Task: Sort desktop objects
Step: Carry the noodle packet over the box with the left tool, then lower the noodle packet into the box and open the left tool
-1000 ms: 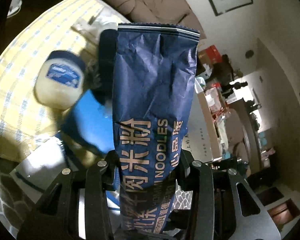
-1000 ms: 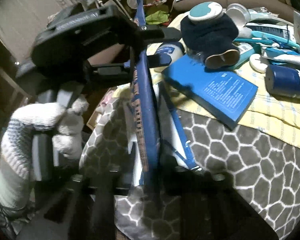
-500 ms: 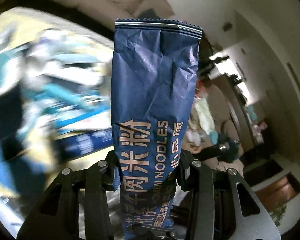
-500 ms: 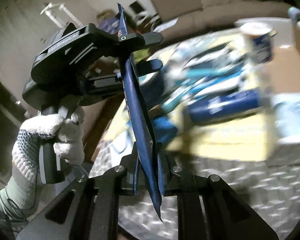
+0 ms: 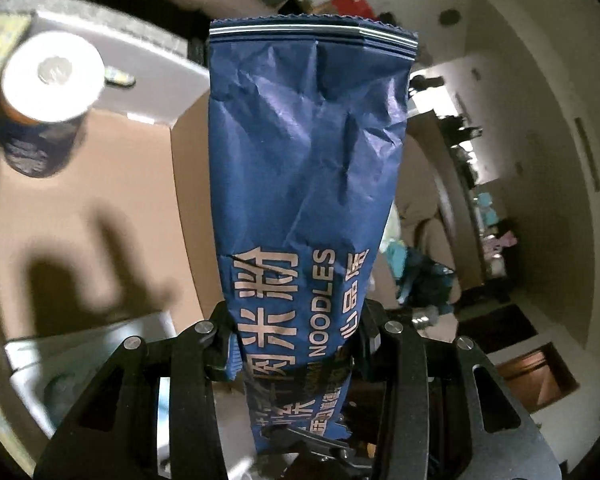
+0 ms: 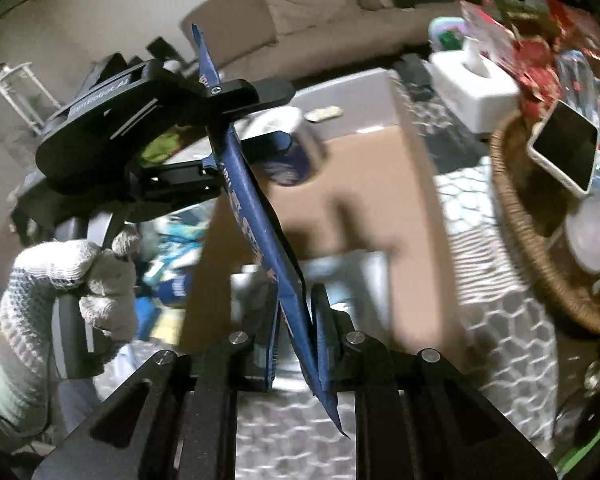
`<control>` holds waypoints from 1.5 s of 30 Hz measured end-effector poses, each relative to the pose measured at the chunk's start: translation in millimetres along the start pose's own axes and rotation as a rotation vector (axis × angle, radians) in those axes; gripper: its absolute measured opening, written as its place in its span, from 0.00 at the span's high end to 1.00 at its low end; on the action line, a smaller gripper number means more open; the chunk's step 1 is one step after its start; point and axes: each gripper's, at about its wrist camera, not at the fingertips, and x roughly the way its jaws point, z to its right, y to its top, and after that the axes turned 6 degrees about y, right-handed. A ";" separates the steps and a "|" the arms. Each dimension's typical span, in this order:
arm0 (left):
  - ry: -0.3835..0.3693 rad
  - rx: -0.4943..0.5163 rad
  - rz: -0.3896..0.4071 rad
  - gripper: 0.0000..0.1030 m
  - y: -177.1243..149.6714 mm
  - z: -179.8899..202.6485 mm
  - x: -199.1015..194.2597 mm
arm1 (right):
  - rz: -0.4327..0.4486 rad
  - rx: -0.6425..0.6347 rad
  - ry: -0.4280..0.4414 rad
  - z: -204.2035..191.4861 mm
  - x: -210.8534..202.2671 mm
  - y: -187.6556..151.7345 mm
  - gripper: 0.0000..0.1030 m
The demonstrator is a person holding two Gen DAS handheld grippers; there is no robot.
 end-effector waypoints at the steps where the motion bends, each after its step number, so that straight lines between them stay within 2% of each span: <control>1: 0.013 -0.011 -0.009 0.62 3.2 -3.8 12.9 | -0.009 0.005 -0.004 7.1 3.1 -2.6 0.86; 6: 0.082 -0.052 -0.038 0.62 9.8 -28.7 57.8 | -0.054 -0.037 -0.066 26.8 20.8 -0.8 0.83; 10: 0.127 -0.074 -0.052 0.62 5.7 -48.2 83.1 | -0.052 -0.102 -0.219 28.9 28.7 3.3 0.82; 14: 0.150 -0.138 -0.087 0.62 -0.8 -73.6 107.6 | -0.024 -0.103 -0.225 33.2 22.0 1.3 0.82; 17: 0.204 -0.130 -0.113 0.60 -7.7 -81.8 124.0 | -0.001 -0.089 -0.222 36.3 12.6 -4.3 0.82; 20: 0.275 -0.132 -0.109 0.45 -11.5 -84.1 126.1 | 0.022 -0.074 -0.214 37.1 1.9 -11.8 0.80; 23: 0.303 -0.138 -0.135 0.21 -13.7 -88.7 122.6 | 0.029 -0.061 -0.220 36.8 -4.5 -15.5 0.77; 25: 0.302 -0.132 -0.137 0.01 -14.2 -82.2 121.6 | 0.034 -0.051 -0.223 36.2 -6.5 -17.2 0.75; 28: 0.261 -0.123 -0.121 0.00 -13.4 -75.4 101.8 | 0.044 -0.043 -0.220 32.1 -7.5 -17.6 0.74; 35: 0.248 -0.002 -0.096 0.00 -22.2 -54.3 40.8 | 0.034 -0.056 -0.214 11.4 0.7 -15.9 0.64; 42: 0.323 0.147 -0.087 0.00 -41.9 -24.9 -13.7 | 0.004 -0.070 -0.253 -11.4 19.3 -24.2 0.56; 45: 0.367 0.197 -0.055 0.00 -48.3 -20.2 -46.8 | 0.003 -0.085 -0.311 -21.2 25.0 -30.6 0.47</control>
